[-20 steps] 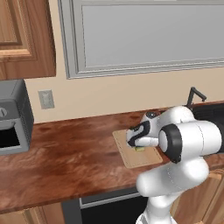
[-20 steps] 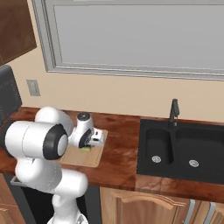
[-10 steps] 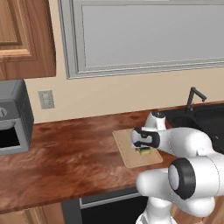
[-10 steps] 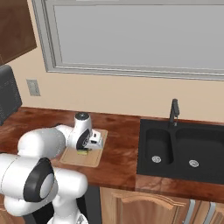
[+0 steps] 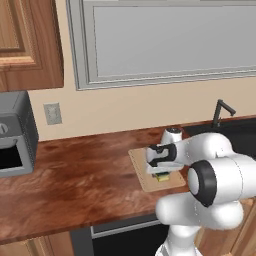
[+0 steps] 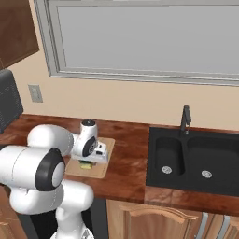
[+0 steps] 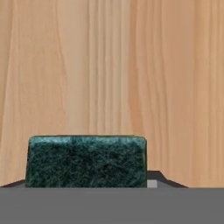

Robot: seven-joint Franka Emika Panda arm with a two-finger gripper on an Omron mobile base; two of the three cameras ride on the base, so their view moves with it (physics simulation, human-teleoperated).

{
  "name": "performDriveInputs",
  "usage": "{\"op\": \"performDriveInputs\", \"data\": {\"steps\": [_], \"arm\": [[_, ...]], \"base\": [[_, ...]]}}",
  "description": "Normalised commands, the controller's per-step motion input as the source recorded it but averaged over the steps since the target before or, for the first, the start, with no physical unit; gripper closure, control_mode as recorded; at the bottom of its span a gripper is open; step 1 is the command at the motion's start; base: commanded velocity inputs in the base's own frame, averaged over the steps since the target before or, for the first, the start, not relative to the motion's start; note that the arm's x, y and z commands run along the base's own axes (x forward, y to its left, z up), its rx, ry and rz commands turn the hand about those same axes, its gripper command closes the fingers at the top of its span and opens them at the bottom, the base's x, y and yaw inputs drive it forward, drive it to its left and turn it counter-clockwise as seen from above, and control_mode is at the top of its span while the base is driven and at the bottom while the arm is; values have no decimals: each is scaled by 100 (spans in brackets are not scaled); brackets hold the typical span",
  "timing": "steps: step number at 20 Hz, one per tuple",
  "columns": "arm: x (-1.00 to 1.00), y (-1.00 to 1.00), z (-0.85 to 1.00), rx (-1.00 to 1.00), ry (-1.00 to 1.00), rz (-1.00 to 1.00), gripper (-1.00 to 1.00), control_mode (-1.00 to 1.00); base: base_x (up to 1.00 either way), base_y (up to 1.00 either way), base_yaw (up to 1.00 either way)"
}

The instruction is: Pick up the sponge from the counter and clean the cutting board by briefly scrubbing or pressing down on the cutting board. Once finished, release the sponge.

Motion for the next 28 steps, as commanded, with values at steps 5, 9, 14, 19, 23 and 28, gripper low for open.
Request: {"op": "performDriveInputs", "data": {"steps": [5,9,14,19,23,28], "arm": [[-45,32,21,0,-10,0,100,-100],[-16,64,42,0,-7,0,100,-100],[2,64,14,0,-3,3,100,-100],[1,66,2,0,-5,3,100,-100],[9,44,20,0,-8,0,100,-100],[21,54,2,0,-2,1,100,-100]], "base": [[0,0,0],[0,0,0],[0,0,0],[0,0,0],[0,0,0],[0,0,0]]}}
